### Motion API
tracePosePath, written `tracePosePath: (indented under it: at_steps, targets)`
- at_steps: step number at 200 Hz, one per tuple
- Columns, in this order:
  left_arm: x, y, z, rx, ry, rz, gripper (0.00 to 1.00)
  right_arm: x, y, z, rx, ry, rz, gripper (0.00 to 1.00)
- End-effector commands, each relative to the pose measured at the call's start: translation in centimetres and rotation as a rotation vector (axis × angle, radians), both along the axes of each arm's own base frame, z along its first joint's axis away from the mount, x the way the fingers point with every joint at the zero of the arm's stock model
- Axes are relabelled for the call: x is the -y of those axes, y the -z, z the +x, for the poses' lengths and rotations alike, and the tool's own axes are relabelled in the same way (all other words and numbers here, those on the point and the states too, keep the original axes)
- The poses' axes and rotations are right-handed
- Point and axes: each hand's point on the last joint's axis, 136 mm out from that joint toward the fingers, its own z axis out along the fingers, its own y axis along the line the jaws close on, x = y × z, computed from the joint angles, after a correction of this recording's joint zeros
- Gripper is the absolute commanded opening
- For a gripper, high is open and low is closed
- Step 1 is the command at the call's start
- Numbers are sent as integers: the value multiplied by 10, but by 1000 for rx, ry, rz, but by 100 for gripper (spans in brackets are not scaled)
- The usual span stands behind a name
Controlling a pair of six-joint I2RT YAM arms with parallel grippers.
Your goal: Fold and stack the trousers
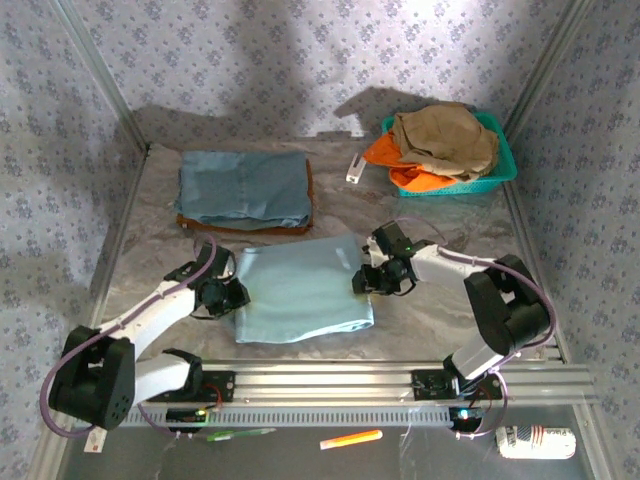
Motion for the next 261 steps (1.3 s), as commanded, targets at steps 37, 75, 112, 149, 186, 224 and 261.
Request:
tracePosePath:
  at_steps: [37, 75, 112, 149, 186, 224, 261]
  targets:
    - [-5, -7, -9, -20, -15, 12, 0, -10, -30, -10, -22, -11, 99, 5]
    - [2, -38, -1, 88, -23, -60, 0, -6, -61, -5, 54, 32, 119, 0]
    - [8, -90, 7, 235, -20, -132, 0, -1, -92, -2, 151, 66, 138, 0]
    - [8, -133, 3, 300, 12, -139, 0, 1, -122, -3, 217, 79, 146, 0]
    - [4, -179, 7, 401, 46, -108, 0, 0, -162, -4, 305, 77, 155, 0]
    - [-21, -214, 51, 458, 34, 40, 0, -14, -196, 28, 399, 79, 165, 0]
    - [-50, -240, 121, 518, 20, 145, 0, -47, -210, 87, 452, 75, 186, 0]
